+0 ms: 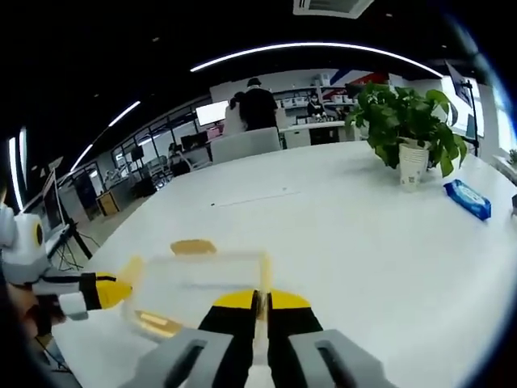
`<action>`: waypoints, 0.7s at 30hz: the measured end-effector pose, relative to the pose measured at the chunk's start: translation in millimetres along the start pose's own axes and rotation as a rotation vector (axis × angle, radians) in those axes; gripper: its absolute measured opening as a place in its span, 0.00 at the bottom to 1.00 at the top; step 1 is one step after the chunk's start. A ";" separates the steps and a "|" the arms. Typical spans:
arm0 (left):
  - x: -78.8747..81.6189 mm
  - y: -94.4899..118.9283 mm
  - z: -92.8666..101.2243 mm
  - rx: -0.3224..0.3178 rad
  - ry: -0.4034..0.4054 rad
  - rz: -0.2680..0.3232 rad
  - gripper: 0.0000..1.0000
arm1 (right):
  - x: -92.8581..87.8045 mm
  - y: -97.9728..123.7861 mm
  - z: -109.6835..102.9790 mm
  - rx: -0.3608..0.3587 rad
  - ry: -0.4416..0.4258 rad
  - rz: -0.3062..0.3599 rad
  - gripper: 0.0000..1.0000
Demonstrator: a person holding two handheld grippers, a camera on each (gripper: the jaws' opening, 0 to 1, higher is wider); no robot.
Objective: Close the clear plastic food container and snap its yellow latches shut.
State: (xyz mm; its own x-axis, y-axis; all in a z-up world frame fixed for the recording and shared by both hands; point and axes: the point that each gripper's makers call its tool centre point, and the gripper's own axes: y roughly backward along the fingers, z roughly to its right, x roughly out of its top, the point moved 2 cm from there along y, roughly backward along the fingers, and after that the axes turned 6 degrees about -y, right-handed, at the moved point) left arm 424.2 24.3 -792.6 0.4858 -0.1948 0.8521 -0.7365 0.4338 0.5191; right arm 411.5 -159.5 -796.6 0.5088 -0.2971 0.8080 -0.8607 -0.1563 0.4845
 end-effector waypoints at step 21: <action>4.5 6.0 -17.0 0.014 0.124 0.031 0.28 | 12.7 -0.6 10.2 0.026 -0.037 0.000 0.21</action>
State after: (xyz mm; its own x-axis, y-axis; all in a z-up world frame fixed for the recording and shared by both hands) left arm 429.9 41.0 -786.9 0.5166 -0.0707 0.8533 -0.7581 0.4255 0.4942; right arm 418.3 -172.7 -790.1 0.5084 -0.3320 0.7946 -0.8610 -0.1811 0.4752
